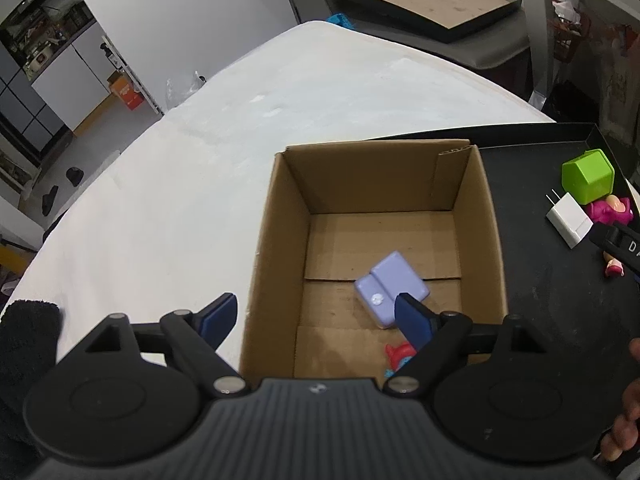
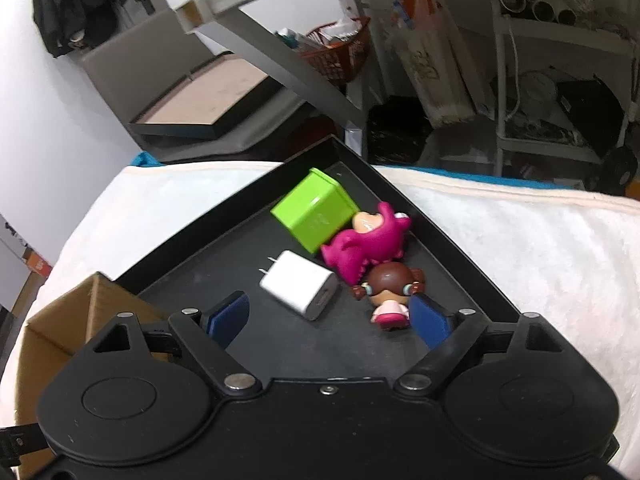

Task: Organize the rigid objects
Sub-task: 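Move the right tool back to the brown-haired doll and grasp it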

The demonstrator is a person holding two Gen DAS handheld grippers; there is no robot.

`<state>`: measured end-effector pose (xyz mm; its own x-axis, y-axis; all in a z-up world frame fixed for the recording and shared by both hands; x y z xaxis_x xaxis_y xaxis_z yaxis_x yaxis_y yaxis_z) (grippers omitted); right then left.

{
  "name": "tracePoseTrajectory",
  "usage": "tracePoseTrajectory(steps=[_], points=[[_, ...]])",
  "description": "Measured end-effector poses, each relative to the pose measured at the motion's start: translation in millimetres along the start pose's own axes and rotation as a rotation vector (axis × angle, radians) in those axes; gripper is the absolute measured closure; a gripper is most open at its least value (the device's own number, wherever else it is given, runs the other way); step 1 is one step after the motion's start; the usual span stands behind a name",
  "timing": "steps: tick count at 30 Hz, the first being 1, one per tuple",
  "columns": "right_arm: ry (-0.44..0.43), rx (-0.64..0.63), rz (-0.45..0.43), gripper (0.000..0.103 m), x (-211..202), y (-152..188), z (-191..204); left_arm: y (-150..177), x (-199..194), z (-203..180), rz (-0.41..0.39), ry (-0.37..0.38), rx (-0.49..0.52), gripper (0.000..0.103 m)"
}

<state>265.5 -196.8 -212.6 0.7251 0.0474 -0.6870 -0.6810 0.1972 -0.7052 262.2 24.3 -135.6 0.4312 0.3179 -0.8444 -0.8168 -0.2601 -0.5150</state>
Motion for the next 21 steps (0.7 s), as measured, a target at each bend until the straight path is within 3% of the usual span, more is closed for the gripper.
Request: tracePoseTrajectory(steps=[12, 14, 15, 16, 21], points=[[0.027, 0.059, 0.059, 0.019, 30, -4, -35, -9, 11, -28, 0.002, -0.072, 0.076, 0.018], [0.016, 0.067, 0.085, 0.036, 36, -3, -38, -9, 13, -30, 0.009, -0.073, 0.075, 0.018], [0.017, 0.059, 0.087, 0.054, 37, -3, -38, -9, 13, -32, 0.011, -0.073, 0.076, 0.018], [0.009, 0.044, 0.082, 0.059, 37, -3, -37, -9, 13, -33, 0.011, -0.073, 0.077, 0.018], [-0.032, 0.053, 0.082, 0.059, 34, -4, -36, -7, 10, -31, 0.003, -0.067, 0.065, 0.018]])
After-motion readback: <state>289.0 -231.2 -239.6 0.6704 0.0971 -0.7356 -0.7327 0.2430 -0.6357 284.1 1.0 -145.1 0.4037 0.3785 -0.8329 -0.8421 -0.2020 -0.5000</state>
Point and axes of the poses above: each gripper's, at about its wrist camera, not at the fingertips, and x roughly the way its jaws point, z to its left, y to its underside, the point moved 1 cm from there along x, roughly the way its jaws point, and after that the axes turned 14 degrees about -x, right-handed, at the moved point
